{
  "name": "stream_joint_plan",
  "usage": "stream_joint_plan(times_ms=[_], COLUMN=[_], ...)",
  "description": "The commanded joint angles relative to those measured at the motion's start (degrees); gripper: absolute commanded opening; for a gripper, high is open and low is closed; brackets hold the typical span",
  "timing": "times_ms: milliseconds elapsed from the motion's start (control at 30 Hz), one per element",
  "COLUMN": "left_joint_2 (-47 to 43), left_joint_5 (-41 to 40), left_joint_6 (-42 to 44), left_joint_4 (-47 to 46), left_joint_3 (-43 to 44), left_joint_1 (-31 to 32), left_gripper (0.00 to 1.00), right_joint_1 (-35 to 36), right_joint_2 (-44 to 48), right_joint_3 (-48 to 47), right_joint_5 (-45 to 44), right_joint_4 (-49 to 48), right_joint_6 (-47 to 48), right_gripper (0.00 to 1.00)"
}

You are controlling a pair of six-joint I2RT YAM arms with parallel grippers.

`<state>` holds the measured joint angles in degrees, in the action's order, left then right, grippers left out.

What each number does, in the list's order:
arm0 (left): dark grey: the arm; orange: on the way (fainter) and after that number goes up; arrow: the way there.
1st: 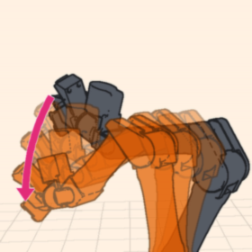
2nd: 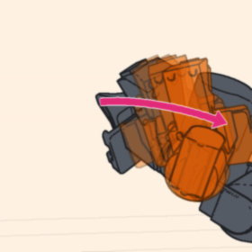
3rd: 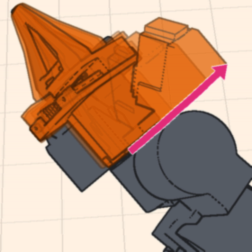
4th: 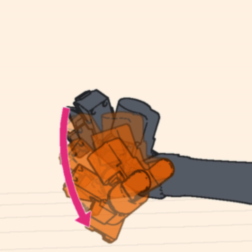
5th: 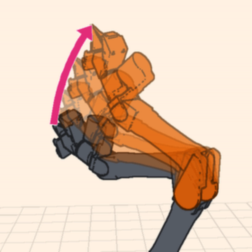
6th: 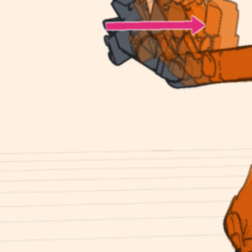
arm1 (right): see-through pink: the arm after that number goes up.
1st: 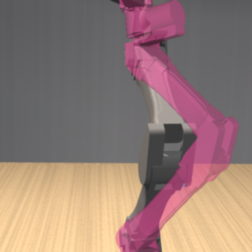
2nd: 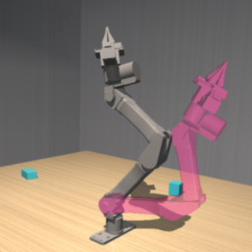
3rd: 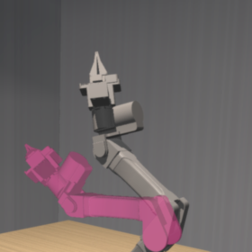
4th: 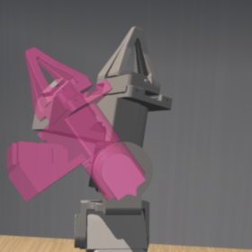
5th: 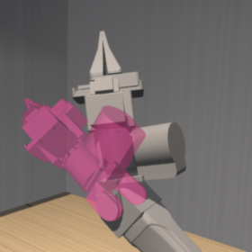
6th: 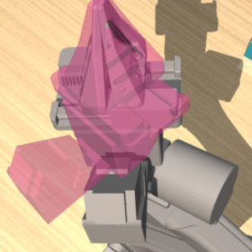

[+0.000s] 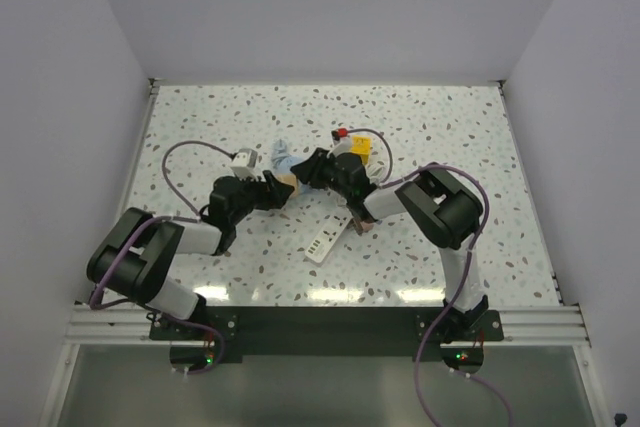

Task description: Insert the plug

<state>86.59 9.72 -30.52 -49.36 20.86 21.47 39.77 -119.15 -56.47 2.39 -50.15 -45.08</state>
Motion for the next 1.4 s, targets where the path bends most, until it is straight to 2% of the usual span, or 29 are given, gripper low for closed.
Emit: stream_joint_plan(times_ms=[0, 33, 100, 133, 200, 233, 333, 433, 567, 633, 767, 967, 1100, 1167, 1267, 1300, 1367], left_joint_2=[1.65, 1.74, 1.92, 1.75, 1.48, 1.39, 1.13, 1.04, 1.13, 0.95, 1.39, 3.58, 5.08, 5.0, 4.47, 4.12, 3.42], left_joint_5=[1.0, 1.27, 1.8, 1.89, 1.54, 1.36, 1.27, 1.1, 1.36, 0.92, 1.1, -3.72, -9.01, -9.45, -9.54, -9.54, -12.34], left_joint_6=[3.53, 3.98, 5.82, 6.52, 8.8, 9.77, 13.9, 17.25, 19.88, 20.68, 22.08, 23.14, 23.49, 23.49, 23.32, 23.23, 23.05], left_joint_4=[-3.55, -3.02, -1.97, -0.31, 2.07, 5.56, 12.42, 18.57, 22.99, 25.7, 28.0, 31.87, 33.63, 33.54, 33.46, 33.37, 33.63], left_joint_3=[2.34, 2.78, 3.57, 4.44, 5.76, 6.55, 11.03, 14.1, 16.22, 17.36, 18.69, 20.88, 22.11, 22.2, 22.03, 21.85, 21.68], left_joint_1=[-0.12, -0.12, -0.12, -0.03, -0.12, -0.12, -0.12, -0.12, -0.12, -0.12, 0.32, 2.34, 3.84, 4.01, 4.01, 4.01, 4.01], left_gripper=[0.59, 0.5, 0.4, 0.3, 0.16, 0.08, 0.03, 0.0, 0.0, 0.0, 0.0, 0.11, 0.36, 0.6, 0.68, 0.74, 0.8], right_joint_1=[-0.92, -1.01, -1.53, -1.8, -2.76, -3.11, -4.87, -5.93, -6.46, -6.55, -6.98, -7.16, -7.6, -7.95, -8.39, -8.3, -8.56], right_joint_2=[1.81, 2.78, 3.66, 4.45, 5.33, 5.77, 7.88, 10.78, 15.96, 19.12, 21.94, 22.39, 19.84, 18.26, 17.03, 15.98, 14.66], right_joint_3=[1.89, 1.71, 1.19, 1.01, 0.74, 0.66, 0.22, 0.66, 1.53, 1.8, 0.05, -1.97, -4.35, -5.75, -6.99, -7.51, -9.35], right_joint_5=[-2.48, -2.48, -0.99, -0.73, 1.03, 1.82, 6.74, 9.56, 8.6, 4.76, -4.48, -18.19, -21.37, -22.25, -22.26, -22.69, -23.22], right_joint_4=[7.43, 8.04, 9.63, 10.07, 10.43, 10.51, 9.64, 8.58, 11.82, 13.67, 23.4, 32.2, 35.29, 36.7, 36.88, 37.14, 38.63], right_joint_6=[6.23, 7.28, 8.42, 9.47, 10.53, 11.06, 13.17, 15.62, 20.2, 23.18, 26.97, 29.08, 29.09, 28.47, 28.38, 28.38, 28.38], right_gripper=[0.31, 0.46, 0.56, 0.64, 0.72, 0.81, 0.93, 0.95, 0.96, 0.98, 0.98, 0.98, 0.98, 0.98, 0.98, 0.98, 0.98])
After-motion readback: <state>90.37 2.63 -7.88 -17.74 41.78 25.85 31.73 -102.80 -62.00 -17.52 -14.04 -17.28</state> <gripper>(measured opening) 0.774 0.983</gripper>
